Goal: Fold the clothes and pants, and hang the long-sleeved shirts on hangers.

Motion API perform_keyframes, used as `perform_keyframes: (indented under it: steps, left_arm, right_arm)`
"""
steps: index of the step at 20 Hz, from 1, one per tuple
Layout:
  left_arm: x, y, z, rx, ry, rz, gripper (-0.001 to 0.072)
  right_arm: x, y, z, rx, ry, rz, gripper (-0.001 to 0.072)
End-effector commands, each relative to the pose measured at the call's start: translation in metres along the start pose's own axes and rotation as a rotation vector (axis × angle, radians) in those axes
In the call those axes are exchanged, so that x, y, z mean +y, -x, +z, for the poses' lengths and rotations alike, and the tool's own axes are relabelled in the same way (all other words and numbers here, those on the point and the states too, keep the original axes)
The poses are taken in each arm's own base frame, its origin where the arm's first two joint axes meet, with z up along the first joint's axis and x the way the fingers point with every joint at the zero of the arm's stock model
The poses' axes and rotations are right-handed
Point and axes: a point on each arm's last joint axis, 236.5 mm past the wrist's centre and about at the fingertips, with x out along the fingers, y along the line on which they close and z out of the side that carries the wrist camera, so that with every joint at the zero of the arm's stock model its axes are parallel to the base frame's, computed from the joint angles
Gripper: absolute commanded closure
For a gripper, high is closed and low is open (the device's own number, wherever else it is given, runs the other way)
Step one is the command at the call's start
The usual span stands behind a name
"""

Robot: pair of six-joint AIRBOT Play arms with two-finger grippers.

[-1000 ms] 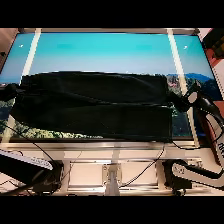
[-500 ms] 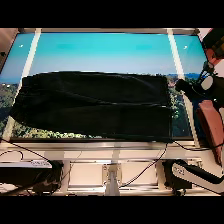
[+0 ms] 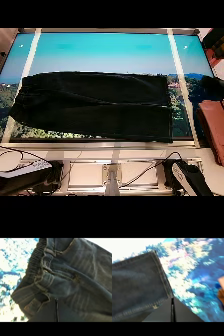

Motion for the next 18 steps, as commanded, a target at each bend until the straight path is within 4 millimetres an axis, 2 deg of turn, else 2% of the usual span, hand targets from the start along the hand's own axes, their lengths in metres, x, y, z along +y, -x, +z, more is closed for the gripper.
perform_keyframes:
  steps: [1, 4, 6, 8, 11, 13, 15, 16, 17, 18]
  left_arm:
    - [0.003, 0.0, -0.033, 0.085, -0.048, 0.129, 0.0645]
    - [-0.031, -0.039, -0.082, 0.207, -0.11, 0.008, 0.0645]
    - [-0.047, -0.057, -0.109, 0.282, -0.145, -0.04, 0.0644]
    - [-0.05, -0.064, -0.118, 0.306, -0.12, -0.049, 0.0644]
    - [-0.037, -0.061, -0.118, 0.297, -0.072, -0.007, 0.0643]
    - [-0.023, -0.059, -0.121, 0.304, -0.069, 0.036, 0.0642]
    - [-0.011, -0.061, -0.118, 0.289, -0.06, 0.065, 0.0642]
    - [-0.007, -0.063, -0.115, 0.278, -0.054, 0.074, 0.0641]
    - [-0.002, -0.066, -0.113, 0.268, -0.049, 0.082, 0.0641]
    - [0.001, -0.069, -0.112, 0.262, -0.046, 0.087, 0.0641]
  right_arm:
    - [-0.018, 0.025, -0.058, 0.051, 0.016, -0.03, 0.0693]
    - [-0.032, 0.019, -0.132, 0.157, 0.018, -0.054, 0.0693]
    - [-0.031, 0.015, -0.178, 0.243, 0.0, -0.031, 0.0693]
    - [-0.014, 0.01, -0.212, 0.311, -0.034, 0.048, 0.0693]
    - [0.015, -0.001, -0.25, 0.415, -0.118, 0.158, 0.0693]
    - [0.036, -0.01, -0.265, 0.455, -0.255, 0.226, 0.0693]
    - [0.059, -0.016, -0.265, 0.455, -0.397, 0.306, 0.0692]
    - [0.063, -0.02, -0.264, 0.454, -0.46, 0.313, 0.0686]
    - [0.061, -0.024, -0.264, 0.452, -0.518, 0.297, 0.0607]
    - [0.058, -0.026, -0.265, 0.454, -0.565, 0.273, 0.0398]
